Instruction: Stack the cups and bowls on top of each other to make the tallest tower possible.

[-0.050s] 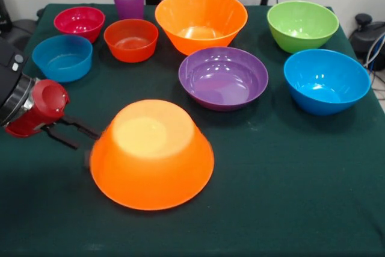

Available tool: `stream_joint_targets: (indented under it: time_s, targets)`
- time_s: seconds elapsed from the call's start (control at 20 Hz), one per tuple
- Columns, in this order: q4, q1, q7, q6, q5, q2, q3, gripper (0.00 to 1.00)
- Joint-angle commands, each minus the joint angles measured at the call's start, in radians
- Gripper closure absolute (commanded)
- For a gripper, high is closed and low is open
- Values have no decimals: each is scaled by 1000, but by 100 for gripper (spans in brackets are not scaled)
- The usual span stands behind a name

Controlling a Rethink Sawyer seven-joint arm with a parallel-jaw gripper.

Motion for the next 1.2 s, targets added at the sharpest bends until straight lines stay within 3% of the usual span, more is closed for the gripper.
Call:
stream_joint_targets:
  time_s: [0.05, 0.5, 0.9, 1.2]
  targets:
    - [-53, 15, -423, -93, -135, 8, -74, 0]
    - [-96, 18, -427, -22, -153, 2, -48, 0]
    - [-25, 11, -384, -141, -120, -3, -67, 0]
    - [-45, 10, -406, -255, -158, 23, -77, 0]
